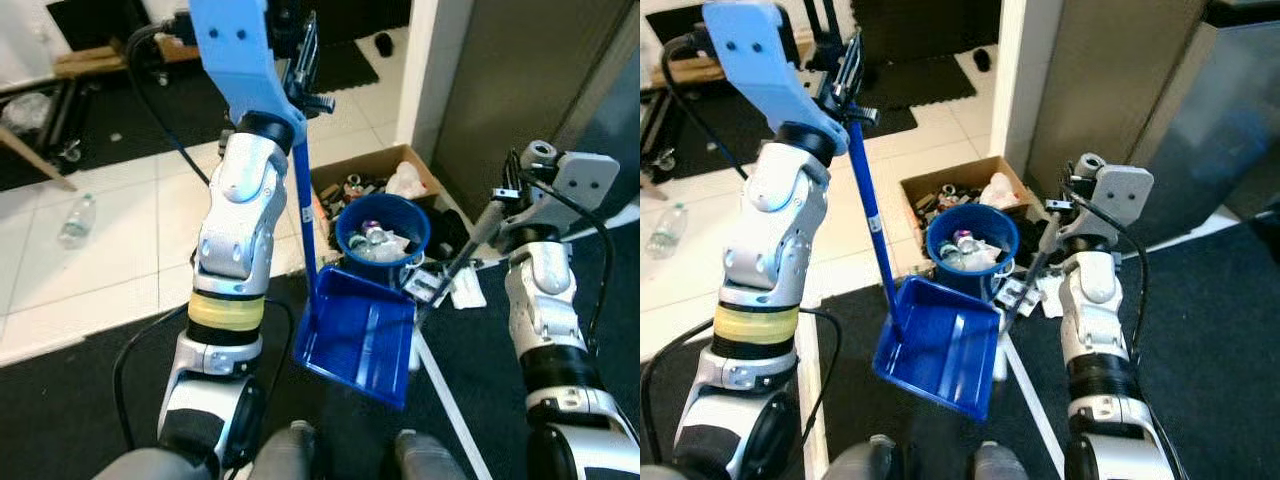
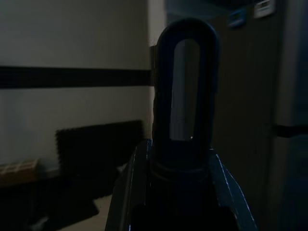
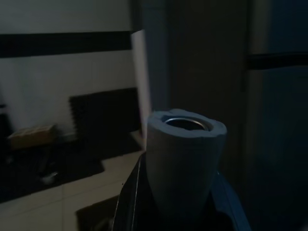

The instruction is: Sweep floor

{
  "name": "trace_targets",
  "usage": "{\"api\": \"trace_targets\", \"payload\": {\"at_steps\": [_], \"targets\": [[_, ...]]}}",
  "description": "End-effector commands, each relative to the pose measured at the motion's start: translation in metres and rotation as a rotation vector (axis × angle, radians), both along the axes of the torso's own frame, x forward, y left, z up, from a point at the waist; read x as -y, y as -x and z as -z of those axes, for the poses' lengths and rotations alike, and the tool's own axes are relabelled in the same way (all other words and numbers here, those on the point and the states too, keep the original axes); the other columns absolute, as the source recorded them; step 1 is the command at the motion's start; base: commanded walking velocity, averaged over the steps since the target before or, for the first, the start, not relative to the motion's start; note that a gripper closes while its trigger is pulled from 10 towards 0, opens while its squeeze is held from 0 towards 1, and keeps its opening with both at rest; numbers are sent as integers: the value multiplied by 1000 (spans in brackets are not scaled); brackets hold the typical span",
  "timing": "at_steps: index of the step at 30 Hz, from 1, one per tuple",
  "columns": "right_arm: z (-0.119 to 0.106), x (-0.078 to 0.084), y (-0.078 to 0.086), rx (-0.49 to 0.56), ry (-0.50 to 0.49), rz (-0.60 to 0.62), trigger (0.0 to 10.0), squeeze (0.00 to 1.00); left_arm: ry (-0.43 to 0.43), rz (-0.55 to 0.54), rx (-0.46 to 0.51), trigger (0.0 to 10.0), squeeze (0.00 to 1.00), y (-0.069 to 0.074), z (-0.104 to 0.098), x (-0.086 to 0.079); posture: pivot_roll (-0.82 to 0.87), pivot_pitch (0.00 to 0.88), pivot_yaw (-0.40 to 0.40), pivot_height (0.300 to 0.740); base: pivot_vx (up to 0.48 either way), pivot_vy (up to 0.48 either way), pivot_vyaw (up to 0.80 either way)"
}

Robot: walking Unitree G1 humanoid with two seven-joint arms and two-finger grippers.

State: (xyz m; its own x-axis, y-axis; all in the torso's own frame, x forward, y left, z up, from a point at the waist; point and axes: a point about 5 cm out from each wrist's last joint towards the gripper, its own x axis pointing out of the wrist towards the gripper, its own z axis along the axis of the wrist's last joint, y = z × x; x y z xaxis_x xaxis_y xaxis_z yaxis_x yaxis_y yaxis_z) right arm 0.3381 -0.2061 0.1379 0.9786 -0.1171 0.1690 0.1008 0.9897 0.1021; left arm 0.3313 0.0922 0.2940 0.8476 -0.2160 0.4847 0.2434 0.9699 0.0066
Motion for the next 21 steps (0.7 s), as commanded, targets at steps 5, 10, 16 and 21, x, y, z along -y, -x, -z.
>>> {"api": "trace_targets", "payload": {"at_steps": [5, 10, 16, 21], "targets": [[-7, -4, -1, 40, 4, -9, 10000, 0, 28, -2, 19, 10000, 0, 2, -5, -3, -70, 8, 8, 740, 0, 0, 0], [-7, -5, -1, 39, 3, -10, 10000, 0, 28, -1, 13, 10000, 0, 2, -3, -3, -70, 10, 9, 740, 0, 0, 0], [-6, -5, -1, 37, 1, -12, 10000, 0, 21, -3, 8, 10000, 0, 2, -1, -3, -68, 13, 9, 740, 0, 0, 0], [-5, -5, 0, 35, 1, -13, 10000, 0, 8, -7, -16, 10000, 0, 0, 7, -3, -67, 16, 9, 740, 0, 0, 0]]}}
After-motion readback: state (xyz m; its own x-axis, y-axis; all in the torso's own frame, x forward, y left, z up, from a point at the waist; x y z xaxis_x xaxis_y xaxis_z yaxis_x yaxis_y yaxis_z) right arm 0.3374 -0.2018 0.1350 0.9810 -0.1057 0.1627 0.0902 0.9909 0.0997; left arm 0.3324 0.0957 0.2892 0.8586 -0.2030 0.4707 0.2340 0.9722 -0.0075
